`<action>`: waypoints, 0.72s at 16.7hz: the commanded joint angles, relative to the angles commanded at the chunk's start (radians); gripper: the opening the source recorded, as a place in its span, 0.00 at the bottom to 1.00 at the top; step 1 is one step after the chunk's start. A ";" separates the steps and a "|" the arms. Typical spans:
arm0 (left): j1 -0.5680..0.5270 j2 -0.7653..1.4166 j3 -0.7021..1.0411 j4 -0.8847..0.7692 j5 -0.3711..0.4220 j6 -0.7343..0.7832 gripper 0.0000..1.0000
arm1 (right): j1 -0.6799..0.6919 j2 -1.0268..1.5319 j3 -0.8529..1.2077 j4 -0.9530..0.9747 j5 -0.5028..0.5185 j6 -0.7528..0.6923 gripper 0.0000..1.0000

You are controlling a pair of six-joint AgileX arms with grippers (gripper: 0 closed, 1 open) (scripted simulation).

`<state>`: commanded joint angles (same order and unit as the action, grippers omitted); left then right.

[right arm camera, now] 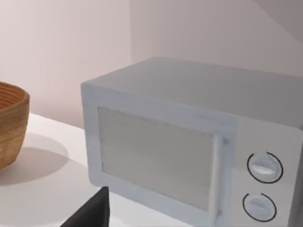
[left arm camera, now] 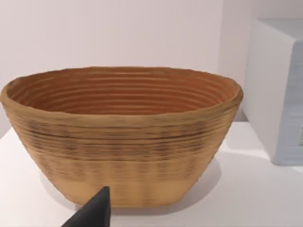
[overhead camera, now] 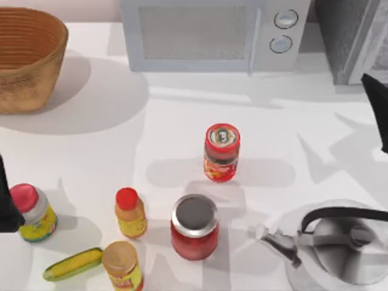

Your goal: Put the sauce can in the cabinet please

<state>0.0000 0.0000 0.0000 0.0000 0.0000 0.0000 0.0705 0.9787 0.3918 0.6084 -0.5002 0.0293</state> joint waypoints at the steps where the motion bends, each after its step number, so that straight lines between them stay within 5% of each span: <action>1: 0.000 0.000 0.000 0.000 0.000 0.000 1.00 | 0.008 0.094 0.038 0.061 -0.050 0.004 1.00; 12: 0.000 0.000 0.000 0.000 0.000 0.000 1.00 | 0.084 1.055 0.431 0.666 -0.561 0.035 1.00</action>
<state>0.0000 0.0000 0.0000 0.0000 0.0000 0.0000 0.1548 2.0341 0.8227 1.2745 -1.0615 0.0645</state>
